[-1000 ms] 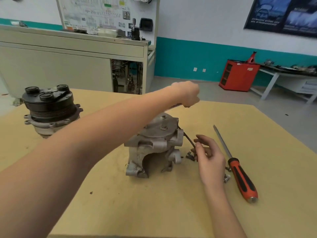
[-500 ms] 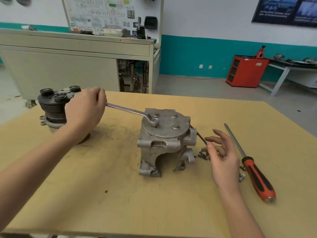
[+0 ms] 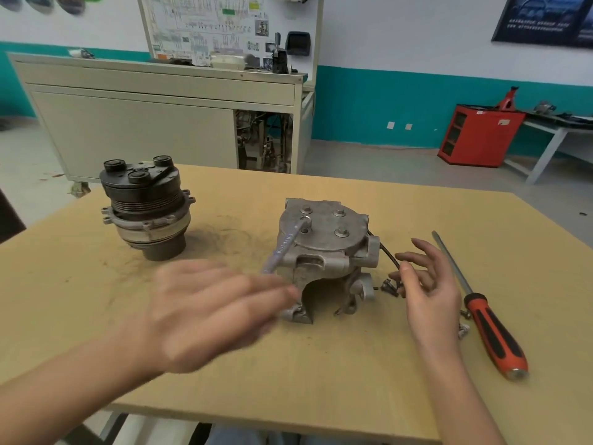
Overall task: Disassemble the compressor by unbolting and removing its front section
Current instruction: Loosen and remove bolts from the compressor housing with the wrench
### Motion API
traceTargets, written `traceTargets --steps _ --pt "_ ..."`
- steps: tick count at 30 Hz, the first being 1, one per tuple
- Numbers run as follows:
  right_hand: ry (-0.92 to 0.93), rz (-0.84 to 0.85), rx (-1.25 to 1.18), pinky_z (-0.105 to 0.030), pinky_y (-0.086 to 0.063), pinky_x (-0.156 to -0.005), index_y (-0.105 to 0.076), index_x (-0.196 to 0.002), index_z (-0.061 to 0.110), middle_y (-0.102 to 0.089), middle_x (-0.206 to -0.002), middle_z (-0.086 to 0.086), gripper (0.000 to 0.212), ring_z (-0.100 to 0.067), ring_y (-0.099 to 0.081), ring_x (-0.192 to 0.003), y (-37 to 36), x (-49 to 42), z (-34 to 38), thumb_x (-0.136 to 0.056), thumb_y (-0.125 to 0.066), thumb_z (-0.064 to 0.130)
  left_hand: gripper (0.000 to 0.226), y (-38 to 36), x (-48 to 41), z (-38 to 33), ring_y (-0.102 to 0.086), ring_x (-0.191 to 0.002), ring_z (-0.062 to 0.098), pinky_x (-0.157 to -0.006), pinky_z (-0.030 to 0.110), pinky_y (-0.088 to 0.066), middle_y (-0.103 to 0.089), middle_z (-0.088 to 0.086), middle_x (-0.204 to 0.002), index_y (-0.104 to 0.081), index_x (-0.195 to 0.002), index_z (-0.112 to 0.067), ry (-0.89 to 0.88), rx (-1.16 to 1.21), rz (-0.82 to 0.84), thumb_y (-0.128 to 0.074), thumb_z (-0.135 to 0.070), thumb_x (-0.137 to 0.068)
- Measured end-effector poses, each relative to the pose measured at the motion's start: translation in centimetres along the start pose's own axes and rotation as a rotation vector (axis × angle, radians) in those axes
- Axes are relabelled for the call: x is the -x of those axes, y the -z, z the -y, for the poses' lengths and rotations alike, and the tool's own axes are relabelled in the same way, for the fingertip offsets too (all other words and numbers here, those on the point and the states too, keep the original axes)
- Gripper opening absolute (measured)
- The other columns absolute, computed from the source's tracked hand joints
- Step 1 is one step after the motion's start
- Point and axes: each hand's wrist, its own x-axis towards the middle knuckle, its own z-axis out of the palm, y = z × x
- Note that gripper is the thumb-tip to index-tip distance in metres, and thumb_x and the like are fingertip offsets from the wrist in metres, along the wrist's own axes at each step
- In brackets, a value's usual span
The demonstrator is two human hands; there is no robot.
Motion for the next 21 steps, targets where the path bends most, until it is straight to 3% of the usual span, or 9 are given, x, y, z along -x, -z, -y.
traceTargets --steps 3,6,8,10,13,17,21 --pt "0.012 0.005 -0.020 -0.012 -0.047 -0.058 -0.054 -0.106 0.049 -0.066 -0.095 0.013 0.042 -0.008 -0.065 -0.072 0.0 0.0 -0.1 -0.090 -0.057 0.010 0.022 -2.5 -4.4 -2.2 -0.052 -0.049 0.017 -0.042 0.027 -0.036 -0.067 0.002 -0.071 -0.064 -0.100 -0.010 -0.137 -0.040 0.062 -0.045 -0.019 -0.100" --pt "-0.056 0.003 -0.090 -0.017 -0.045 -0.061 -0.055 -0.096 0.033 -0.061 -0.080 0.011 0.018 0.001 -0.057 -0.065 -0.1 -0.4 -0.5 -0.079 -0.050 0.027 0.018 -6.6 -9.3 -3.4 -0.037 -0.043 0.019 -0.039 0.024 -0.026 -0.059 0.000 -0.061 -0.070 -0.082 -0.011 -0.115 -0.130 0.141 -0.060 -0.023 -0.092" --pt "-0.093 -0.017 -0.020 -0.015 -0.039 -0.055 -0.049 -0.079 0.029 -0.054 -0.066 0.011 0.005 0.001 -0.051 -0.059 0.0 -0.5 -0.3 -0.076 -0.046 0.031 0.027 -9.1 -13.3 -3.1 -0.038 -0.051 0.021 -0.045 0.025 -0.026 -0.061 -0.002 -0.067 -0.062 -0.086 -0.015 -0.090 -0.211 0.336 -0.046 -0.032 -0.100" --pt "-0.076 -0.043 0.035 -0.007 -0.040 -0.054 -0.052 -0.083 0.035 -0.061 -0.071 0.014 0.010 0.001 -0.056 -0.064 0.1 -0.3 0.0 -0.085 -0.056 0.026 0.038 -12.2 -16.9 -1.5 -0.041 -0.062 0.021 -0.049 0.026 -0.028 -0.049 -0.005 -0.067 -0.059 -0.097 -0.016 -0.045 -0.212 0.560 -0.031 -0.041 -0.105" --pt "-0.034 -0.033 0.019 -0.006 -0.045 -0.061 -0.052 -0.102 0.046 -0.064 -0.091 0.024 0.037 0.003 -0.062 -0.076 0.2 -0.1 0.3 -0.089 -0.057 0.011 0.047 -16.2 -19.7 3.1 -0.046 -0.071 0.022 -0.054 0.029 -0.031 -0.041 -0.003 -0.068 -0.061 -0.098 -0.014 0.110 -0.139 0.674 -0.029 -0.047 -0.103" --pt "-0.032 -0.035 0.019 -0.009 -0.046 -0.056 -0.052 -0.107 0.043 -0.065 -0.092 0.021 0.041 0.002 -0.062 -0.075 0.3 -0.2 0.2 -0.090 -0.055 0.005 0.040 -18.8 -17.8 11.3 -0.050 -0.073 0.024 -0.064 0.031 -0.036 -0.058 0.007 -0.088 -0.055 -0.088 -0.012 0.457 -0.135 0.677 -0.030 -0.038 -0.105" --pt "-0.025 -0.026 0.009 -0.014 -0.048 -0.057 -0.052 -0.108 0.043 -0.065 -0.094 0.020 0.042 -0.002 -0.064 -0.074 0.2 -0.1 0.4 -0.091 -0.054 0.005 0.040 -17.1 -12.6 18.1 -0.054 -0.064 0.020 -0.062 0.031 -0.047 -0.063 0.009 -0.083 -0.063 -0.090 -0.006 0.826 -0.018 0.604 -0.036 -0.032 -0.103"
